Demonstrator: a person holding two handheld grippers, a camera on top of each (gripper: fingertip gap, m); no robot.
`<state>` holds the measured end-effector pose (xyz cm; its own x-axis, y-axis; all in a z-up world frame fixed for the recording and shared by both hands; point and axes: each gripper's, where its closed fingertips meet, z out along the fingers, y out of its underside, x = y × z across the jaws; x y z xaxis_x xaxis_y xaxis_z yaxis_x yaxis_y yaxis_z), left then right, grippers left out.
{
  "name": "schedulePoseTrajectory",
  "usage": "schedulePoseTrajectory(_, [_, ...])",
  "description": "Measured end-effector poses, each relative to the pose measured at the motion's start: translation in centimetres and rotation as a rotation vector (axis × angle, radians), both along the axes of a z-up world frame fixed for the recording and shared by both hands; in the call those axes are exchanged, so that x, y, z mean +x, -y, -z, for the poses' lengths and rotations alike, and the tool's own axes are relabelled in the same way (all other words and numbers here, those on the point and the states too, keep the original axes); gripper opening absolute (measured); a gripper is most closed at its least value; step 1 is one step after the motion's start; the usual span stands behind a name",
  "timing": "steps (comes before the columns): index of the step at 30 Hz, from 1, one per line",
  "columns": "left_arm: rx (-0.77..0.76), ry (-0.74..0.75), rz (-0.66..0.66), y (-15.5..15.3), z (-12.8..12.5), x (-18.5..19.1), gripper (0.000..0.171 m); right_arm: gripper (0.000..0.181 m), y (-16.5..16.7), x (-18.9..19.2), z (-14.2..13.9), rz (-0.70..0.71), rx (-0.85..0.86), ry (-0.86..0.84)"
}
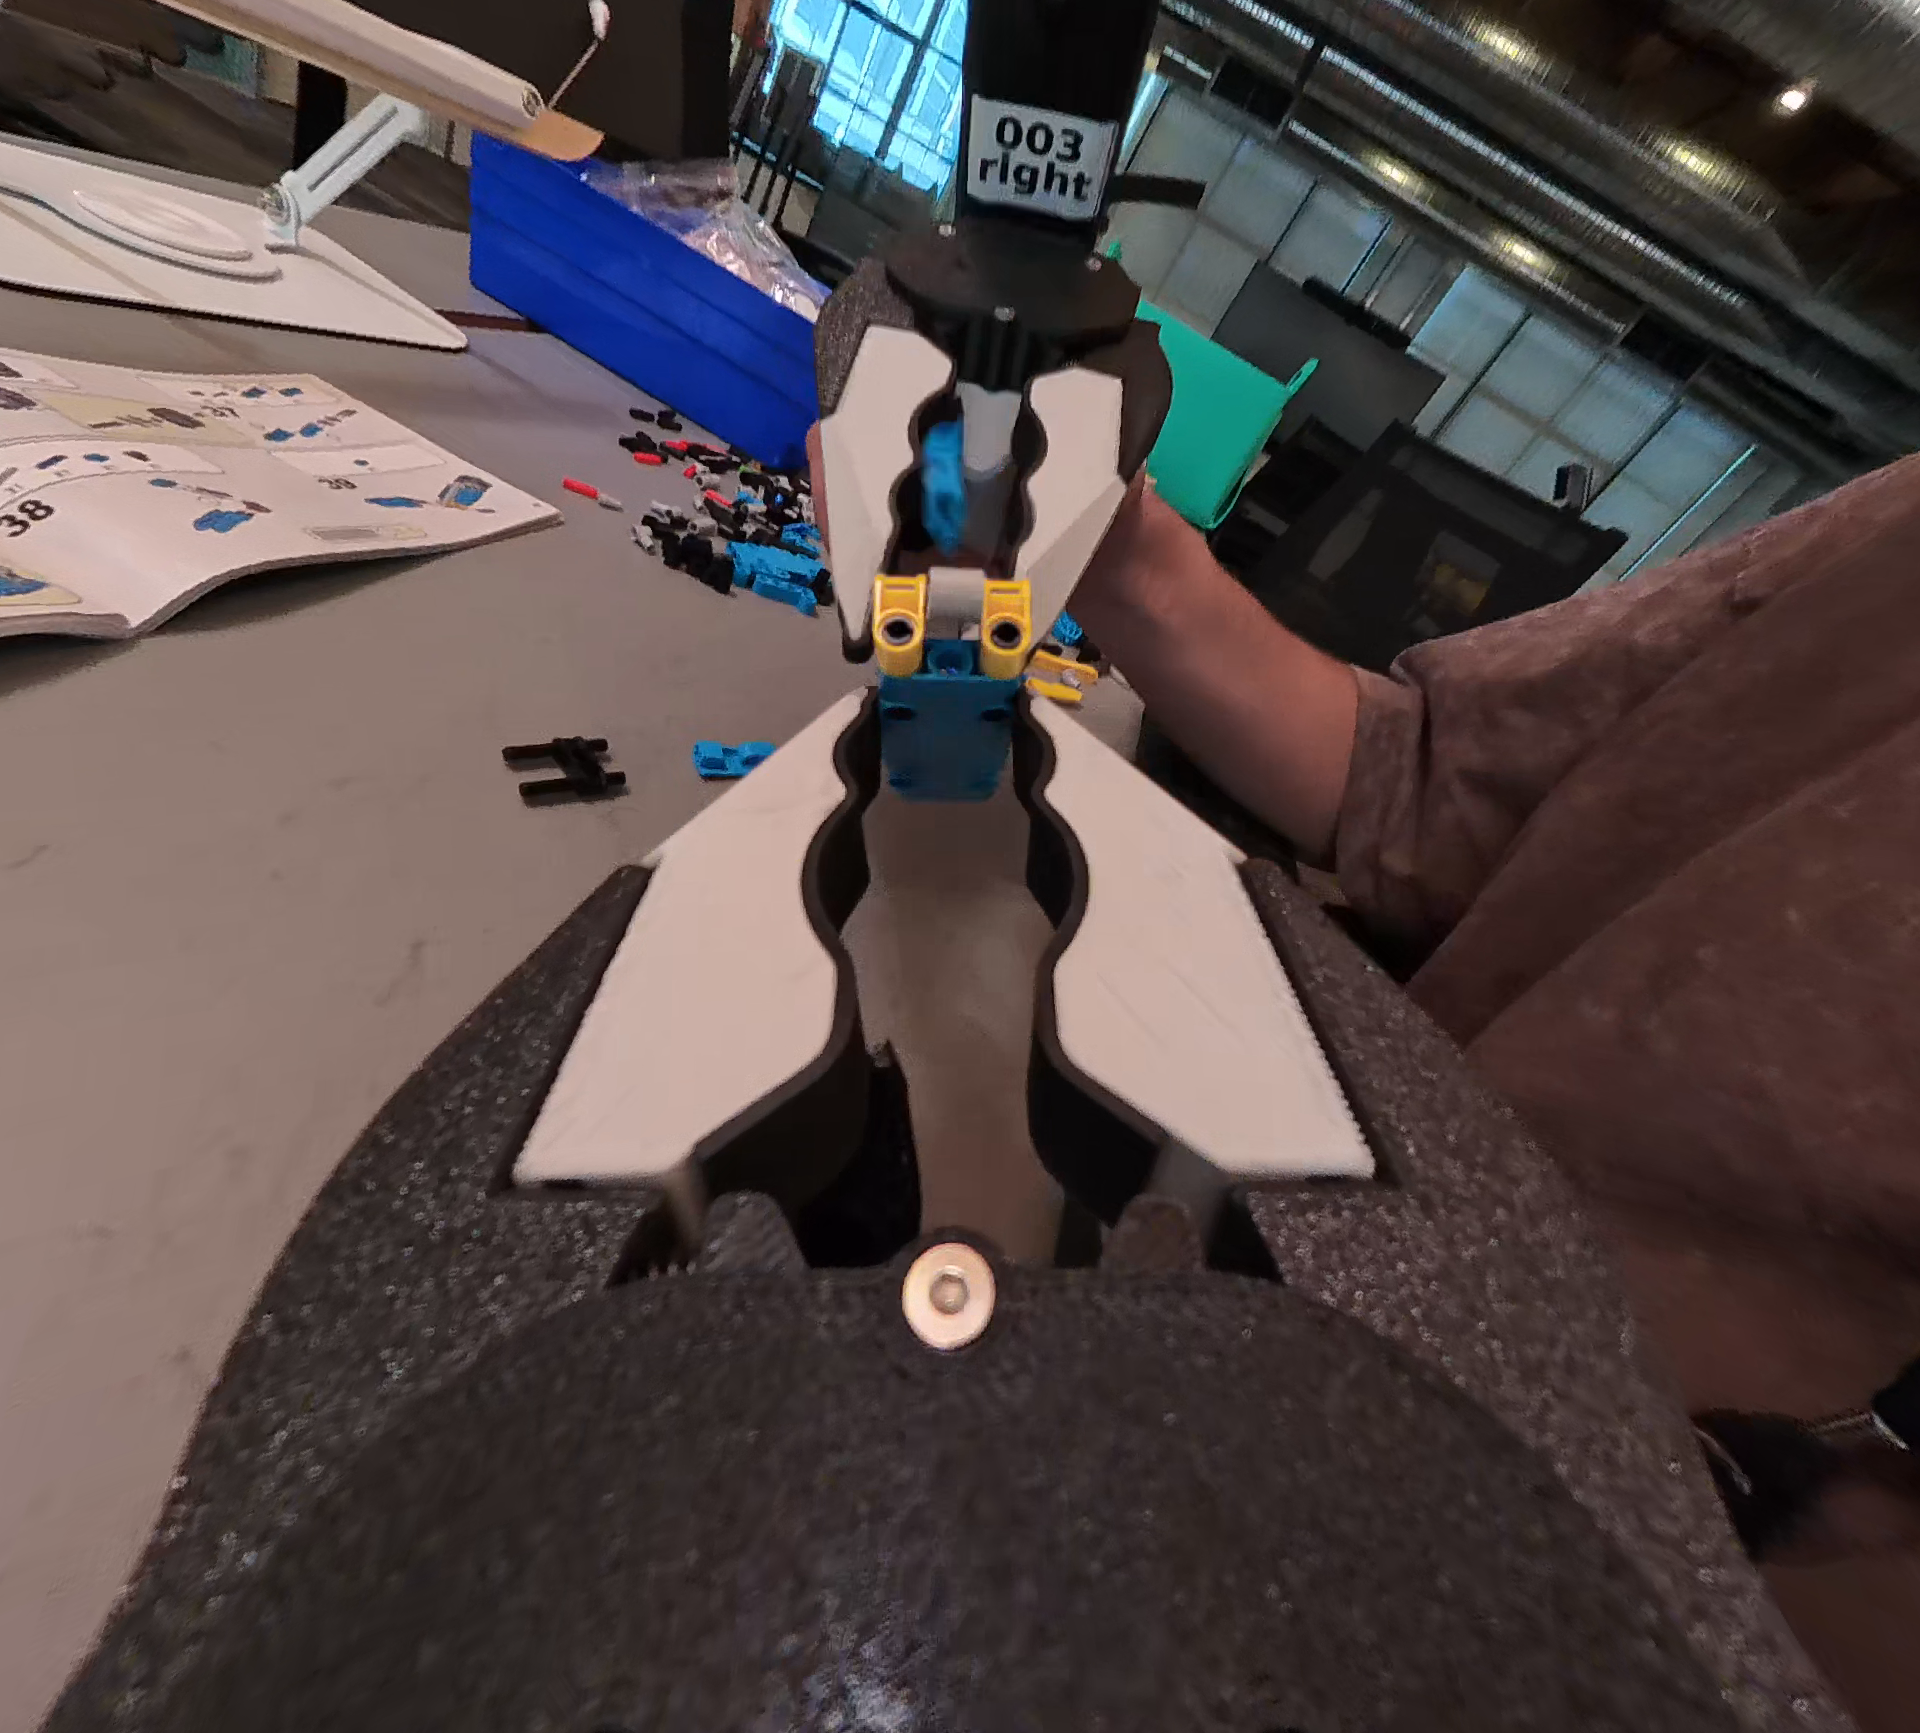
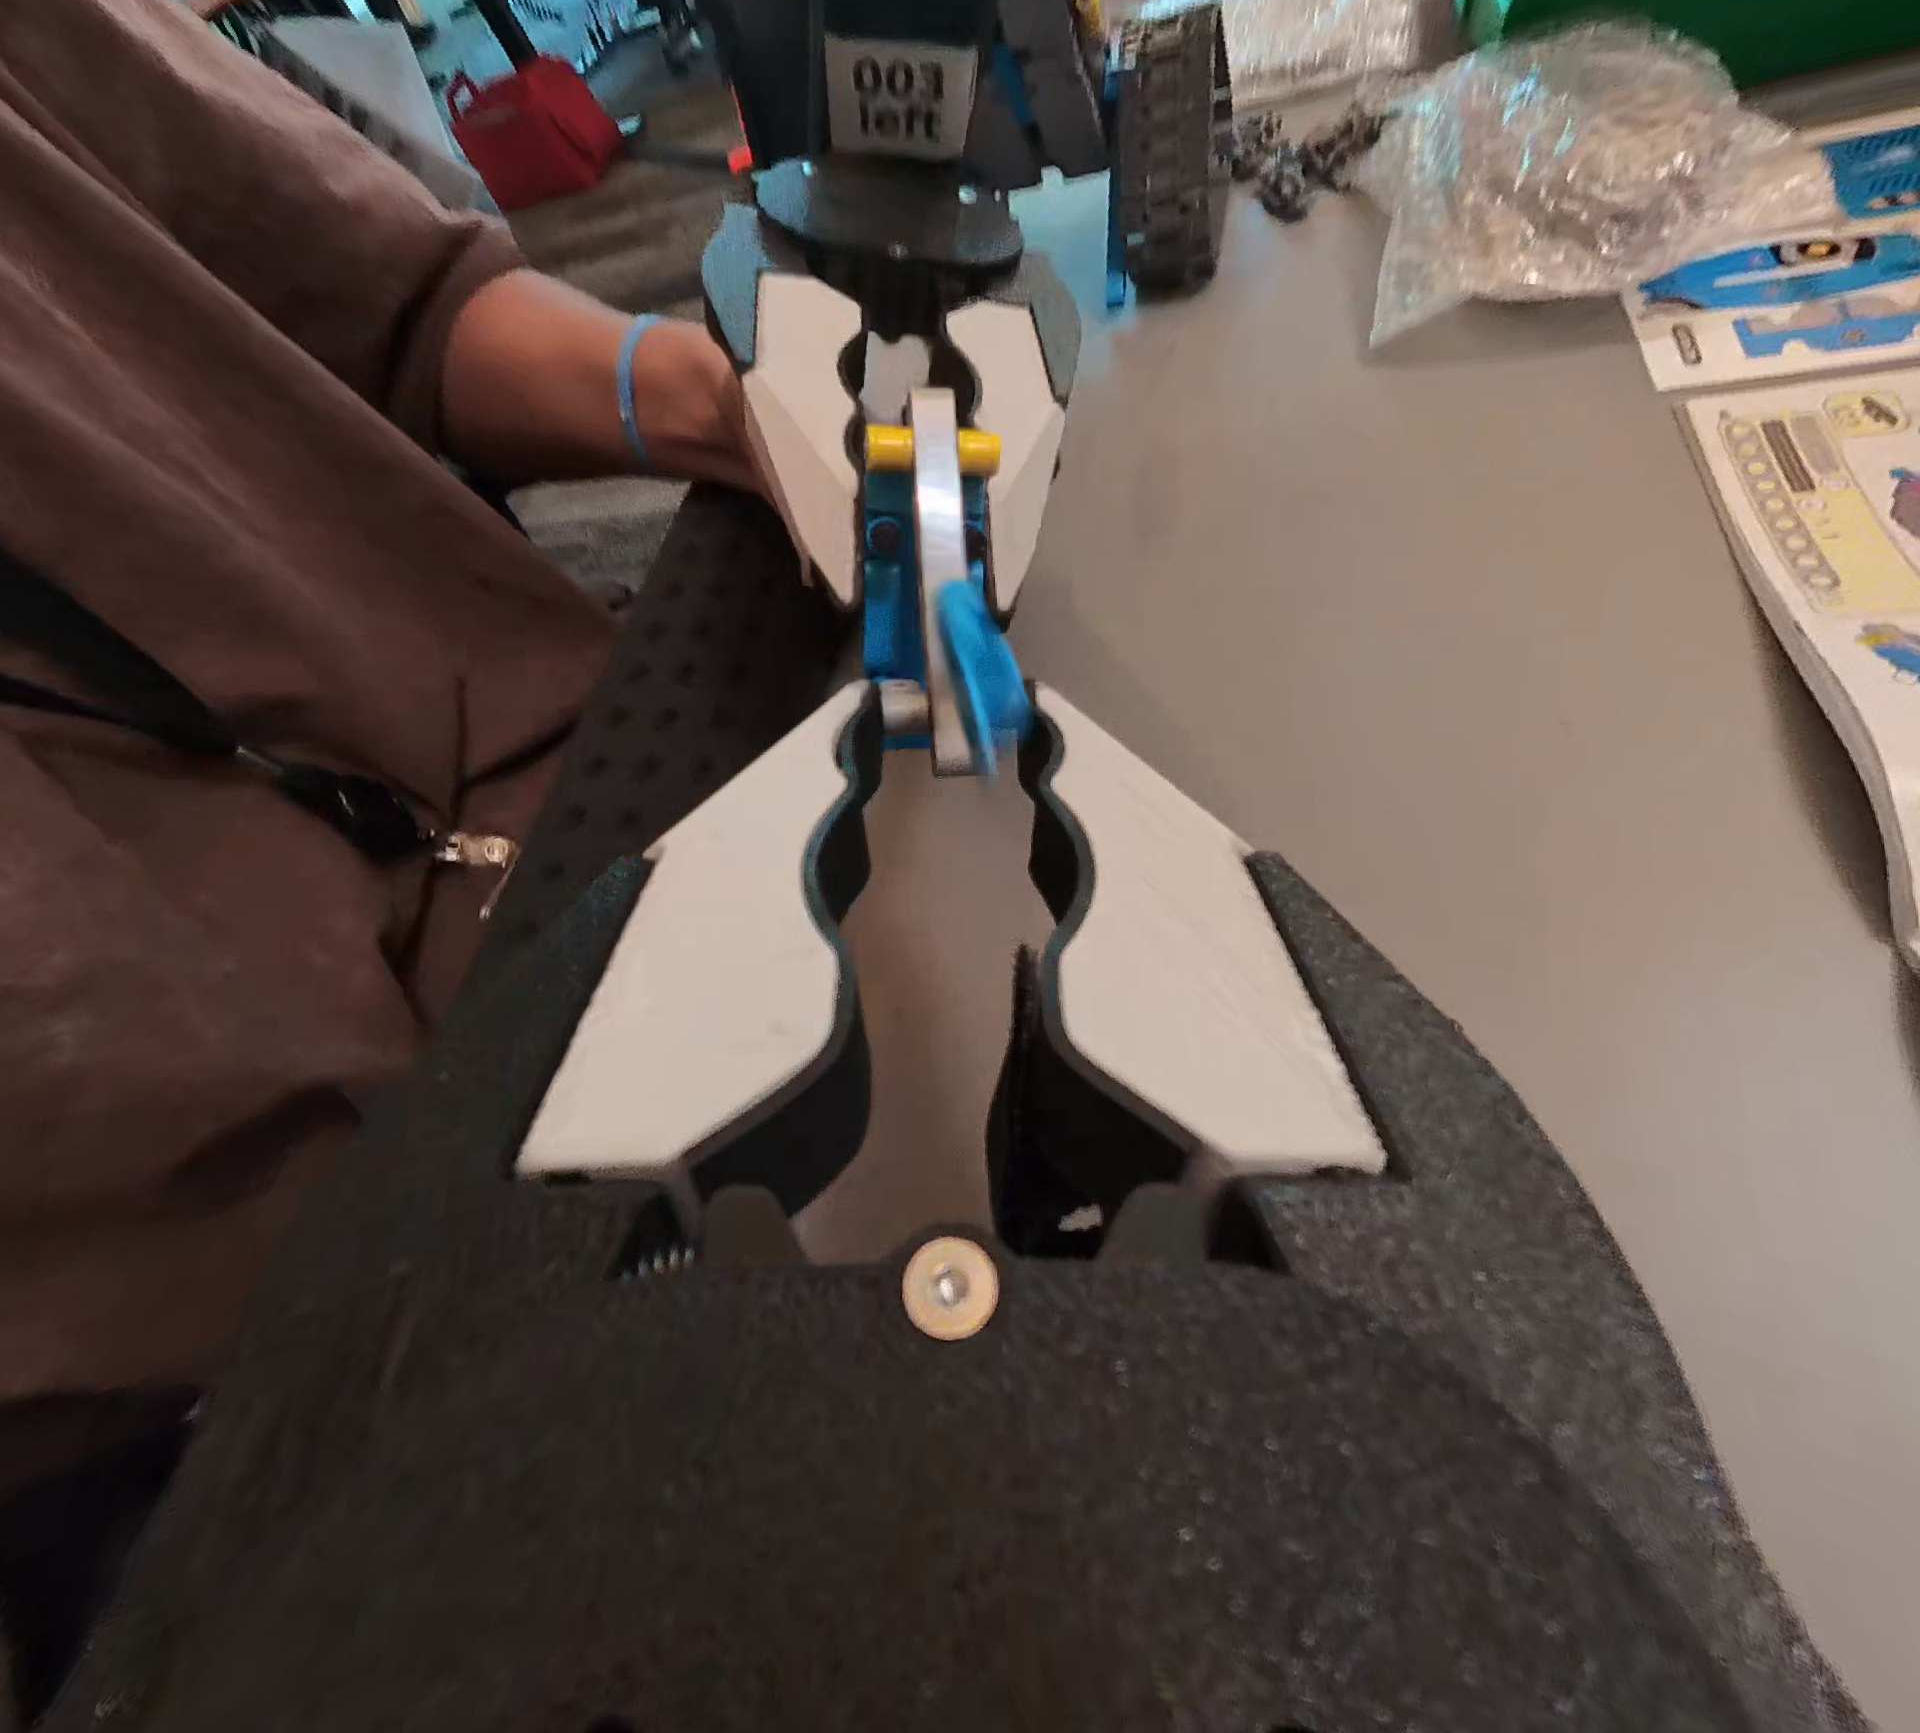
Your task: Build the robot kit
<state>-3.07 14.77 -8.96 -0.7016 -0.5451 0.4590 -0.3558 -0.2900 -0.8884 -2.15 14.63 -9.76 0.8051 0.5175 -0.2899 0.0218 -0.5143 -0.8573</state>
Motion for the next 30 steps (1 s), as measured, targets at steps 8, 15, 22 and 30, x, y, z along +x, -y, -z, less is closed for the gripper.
schedulePoseTrajectory(8, [0.008,0.002,-0.049,-0.6,0.1,0.6,0.024,0.026,-0.6,0.2,0.5,0.024,-0.005,-0.022])
schedulePoseTrajectory(15, [-0.020,0.001,-0.090,-1.6,-0.1,0.9,0.024,0.035,-1.2,1.8,0.0,0.094,0.040,-0.071])
schedulePoseTrajectory(22, [-0.014,0.055,-0.182,-2.9,-0.9,1.3,0.024,0.044,-3.2,1.4,0.1,0.150,0.060,-0.215])
schedulePoseTrajectory(30, [0.106,0.198,-0.395,-5.5,-2.0,1.8,0.024,0.022,-5.9,1.2,-1.4,0.278,0.098,-0.648])
